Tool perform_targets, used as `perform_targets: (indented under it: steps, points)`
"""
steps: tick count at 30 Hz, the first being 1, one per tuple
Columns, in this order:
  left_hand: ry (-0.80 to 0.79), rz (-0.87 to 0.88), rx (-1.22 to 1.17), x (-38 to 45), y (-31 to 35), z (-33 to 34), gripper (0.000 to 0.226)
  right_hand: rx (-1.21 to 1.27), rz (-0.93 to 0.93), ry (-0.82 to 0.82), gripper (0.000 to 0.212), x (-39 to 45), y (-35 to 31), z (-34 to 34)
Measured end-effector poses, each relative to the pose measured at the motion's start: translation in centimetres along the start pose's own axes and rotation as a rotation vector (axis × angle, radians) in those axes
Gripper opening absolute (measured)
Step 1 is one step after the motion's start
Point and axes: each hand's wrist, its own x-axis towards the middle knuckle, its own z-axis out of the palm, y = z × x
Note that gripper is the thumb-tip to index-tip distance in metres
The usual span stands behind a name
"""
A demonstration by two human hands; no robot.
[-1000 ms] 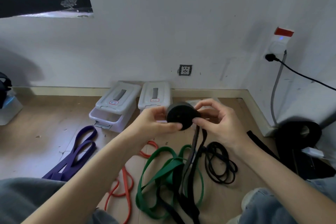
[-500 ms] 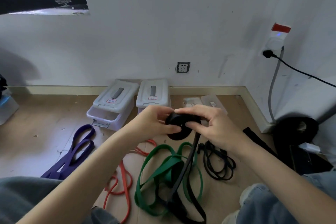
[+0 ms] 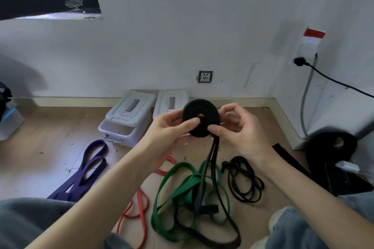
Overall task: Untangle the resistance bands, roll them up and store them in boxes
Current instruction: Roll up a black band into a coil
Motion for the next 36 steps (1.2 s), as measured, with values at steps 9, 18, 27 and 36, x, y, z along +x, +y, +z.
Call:
perform_targets:
  steps: [9,18,27,36]
  points:
    - [-0.12,-0.071,0.487,-0.4,0.2,-0.2,0.027,-0.226,-0.059,-0.171,0.032,0.1,-0.7,-1.2]
    - [-0.017,-0.056,-0.051,0.2,0.6,-0.7,0.036,-0.065,0.027,-0.077,0.029,-0.2,-0.4,-0.1]
    - [0.091,0.005,0.302,0.0,-1.0,-0.2,0.024,-0.137,-0.006,-0.074,0.036,-0.4,0.0,-0.2]
    - [-0.075,-0.02,0.576,-0.4,0.2,-0.3,0.028,-0.373,-0.119,-0.144,0.036,0.0,-0.7,-1.0]
